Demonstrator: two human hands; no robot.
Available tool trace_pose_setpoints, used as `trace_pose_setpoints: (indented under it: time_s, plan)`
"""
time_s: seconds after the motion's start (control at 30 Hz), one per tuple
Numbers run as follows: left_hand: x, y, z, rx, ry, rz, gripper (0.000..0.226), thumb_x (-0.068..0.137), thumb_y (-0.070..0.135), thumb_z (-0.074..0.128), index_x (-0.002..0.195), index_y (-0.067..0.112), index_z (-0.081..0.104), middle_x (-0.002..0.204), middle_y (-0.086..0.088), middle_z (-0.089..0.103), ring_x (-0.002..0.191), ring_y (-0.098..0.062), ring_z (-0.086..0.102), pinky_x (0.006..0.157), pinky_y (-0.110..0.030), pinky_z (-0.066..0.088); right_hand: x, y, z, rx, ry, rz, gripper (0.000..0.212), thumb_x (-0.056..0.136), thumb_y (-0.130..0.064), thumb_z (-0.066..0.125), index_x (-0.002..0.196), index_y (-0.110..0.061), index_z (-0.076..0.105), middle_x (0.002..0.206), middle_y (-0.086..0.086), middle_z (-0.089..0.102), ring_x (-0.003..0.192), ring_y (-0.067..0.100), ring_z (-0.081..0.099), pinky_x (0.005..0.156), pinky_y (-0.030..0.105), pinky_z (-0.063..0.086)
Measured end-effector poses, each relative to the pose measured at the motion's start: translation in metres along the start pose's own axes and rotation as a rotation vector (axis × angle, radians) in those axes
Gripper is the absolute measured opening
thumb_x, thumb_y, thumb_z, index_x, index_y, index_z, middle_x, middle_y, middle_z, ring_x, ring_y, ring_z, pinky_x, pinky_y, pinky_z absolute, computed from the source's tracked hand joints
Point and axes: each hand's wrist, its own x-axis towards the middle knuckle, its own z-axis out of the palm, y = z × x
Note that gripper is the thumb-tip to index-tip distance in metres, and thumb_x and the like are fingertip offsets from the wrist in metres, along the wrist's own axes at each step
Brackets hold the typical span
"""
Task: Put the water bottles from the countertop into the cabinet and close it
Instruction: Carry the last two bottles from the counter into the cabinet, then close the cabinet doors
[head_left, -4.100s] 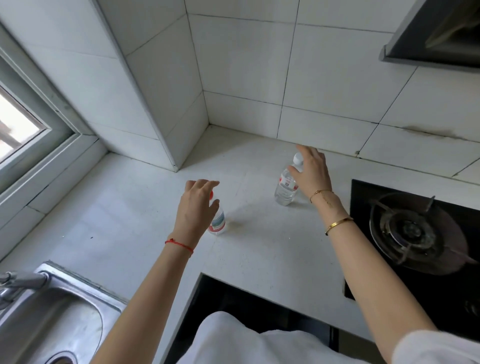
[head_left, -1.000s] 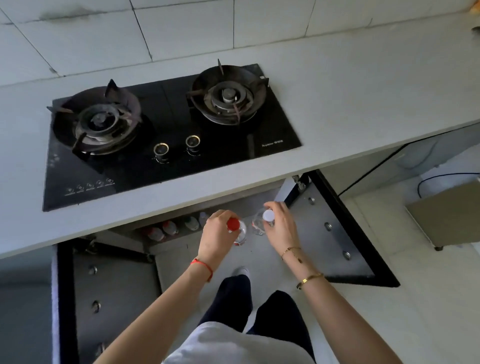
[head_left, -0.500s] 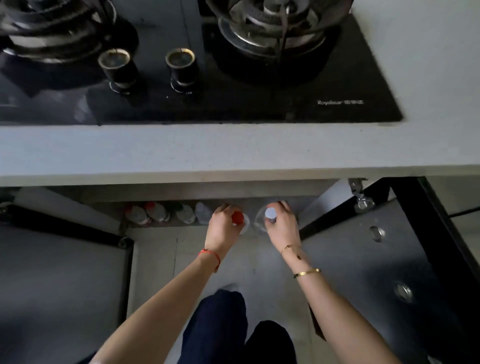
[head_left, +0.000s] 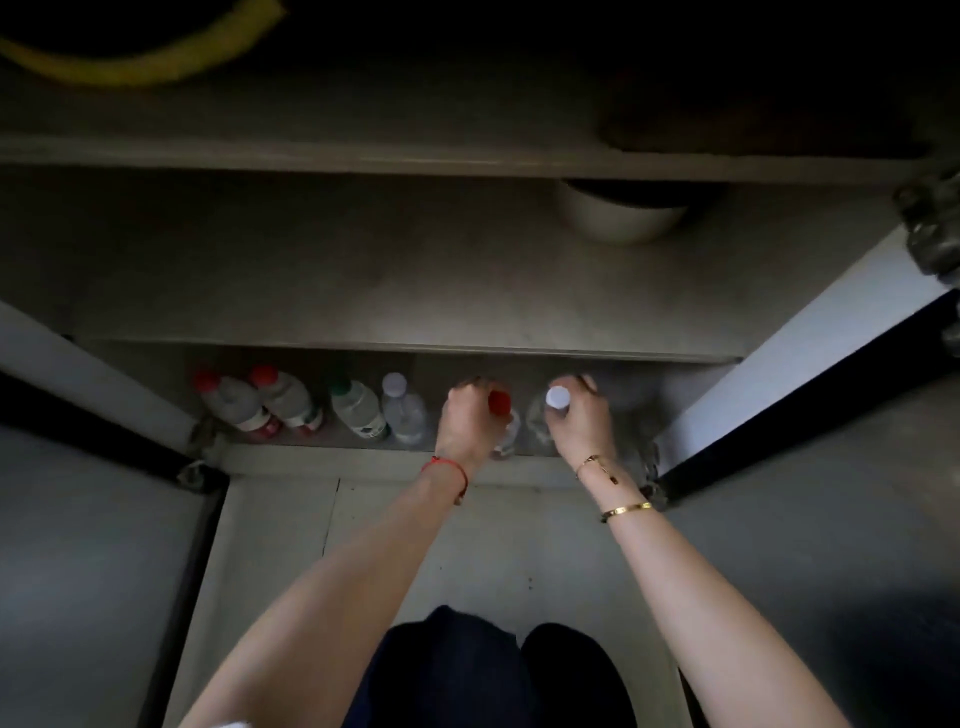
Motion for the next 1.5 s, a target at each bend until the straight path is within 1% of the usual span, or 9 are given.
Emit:
trace_pose_setpoints:
  time_s: [0.23, 0.5, 0.63, 0.83, 1.0, 1.1, 1.2, 1.33, 1.5]
  plan:
    - [0.016, -0.008, 0.019, -0.01, 0.018, 0.023, 0.026, 0.081, 0.004, 0.065, 0.104, 0.013, 0.073, 0.102, -0.013, 0.073, 0.094, -0.029, 0.068, 0.08, -0.03, 0.053, 0.009, 0.022, 0.012, -0.004, -0.019, 0.007, 0.021, 0.082, -0.003, 0.061, 0.101, -0.011, 0.064, 0.111, 0.012, 0.055, 0.092, 0.034, 0.061, 0.075, 0.035, 0.052]
    - [0.005, -0.007, 0.021, 0.013, 0.014, 0.099, 0.049, 0.082, 0.008, 0.068, 0.129, 0.017, 0.058, 0.125, -0.011, 0.065, 0.112, -0.03, 0.063, 0.091, -0.034, 0.052, -0.006, 0.026, -0.004, -0.093, -0.103, -0.025, 0.052, 0.088, -0.02, 0.064, 0.136, -0.016, 0.045, 0.131, 0.013, 0.052, 0.116, 0.033, 0.054, 0.093, 0.043, 0.05]
    - [-0.02, -0.013, 0.007, 0.011, 0.073, 0.138, 0.052, 0.082, 0.013, 0.069, 0.132, 0.016, 0.055, 0.128, -0.009, 0.062, 0.116, -0.027, 0.061, 0.093, -0.034, 0.054, -0.028, 0.01, -0.017, -0.167, -0.056, -0.179, 0.052, 0.089, -0.026, 0.061, 0.137, -0.015, 0.046, 0.134, 0.009, 0.052, 0.122, 0.03, 0.046, 0.095, 0.043, 0.047]
    - [-0.084, -0.037, -0.043, 0.004, 0.287, 0.138, 0.051, 0.086, 0.013, 0.067, 0.135, 0.017, 0.053, 0.134, -0.005, 0.059, 0.122, -0.02, 0.058, 0.097, -0.032, 0.052, -0.07, -0.056, -0.025, -0.075, -0.022, -0.441, 0.05, 0.09, -0.035, 0.059, 0.136, -0.02, 0.048, 0.136, 0.0, 0.053, 0.129, 0.021, 0.04, 0.107, 0.041, 0.039]
    - [-0.156, -0.065, -0.111, 0.024, 0.534, 0.068, 0.045, 0.085, 0.016, 0.068, 0.129, 0.017, 0.058, 0.124, -0.004, 0.064, 0.107, -0.023, 0.062, 0.091, -0.036, 0.054, -0.112, -0.127, -0.025, 0.037, -0.044, -0.684, 0.051, 0.091, -0.035, 0.059, 0.137, -0.018, 0.047, 0.138, -0.001, 0.051, 0.134, 0.018, 0.035, 0.114, 0.035, 0.03]
    - [-0.205, -0.079, -0.155, 0.066, 0.684, 0.047, 0.042, 0.084, 0.014, 0.068, 0.125, 0.016, 0.061, 0.117, -0.003, 0.066, 0.105, -0.022, 0.062, 0.089, -0.035, 0.053, -0.141, -0.176, -0.023, 0.106, -0.046, -0.842, 0.05, 0.091, -0.034, 0.06, 0.136, -0.017, 0.048, 0.136, -0.001, 0.053, 0.132, 0.016, 0.037, 0.113, 0.032, 0.031]
    - [-0.256, -0.087, -0.198, 0.123, 0.844, 0.006, 0.043, 0.087, 0.016, 0.067, 0.128, 0.017, 0.059, 0.124, 0.0, 0.064, 0.116, -0.018, 0.058, 0.097, -0.024, 0.047, -0.175, -0.226, -0.021, 0.197, -0.063, -0.978, 0.05, 0.091, -0.034, 0.06, 0.136, -0.019, 0.048, 0.135, -0.003, 0.053, 0.132, 0.014, 0.036, 0.111, 0.028, 0.033]
    - [-0.322, -0.091, -0.242, 0.198, 1.032, -0.042, 0.042, 0.088, 0.018, 0.066, 0.129, 0.015, 0.059, 0.125, 0.0, 0.064, 0.118, -0.017, 0.058, 0.101, -0.023, 0.042, -0.222, -0.289, -0.023, 0.321, -0.08, -1.155, 0.05, 0.09, -0.034, 0.061, 0.136, -0.018, 0.049, 0.132, -0.003, 0.054, 0.129, 0.013, 0.037, 0.108, 0.021, 0.029]
    - [-0.394, -0.092, -0.271, 0.245, 1.206, -0.141, 0.042, 0.087, 0.016, 0.066, 0.129, 0.014, 0.059, 0.126, -0.002, 0.064, 0.119, -0.018, 0.056, 0.104, -0.023, 0.039, -0.283, -0.355, -0.026, 0.452, -0.092, -1.364, 0.048, 0.089, -0.032, 0.062, 0.132, -0.014, 0.052, 0.127, 0.0, 0.058, 0.122, 0.019, 0.044, 0.109, 0.027, 0.033]
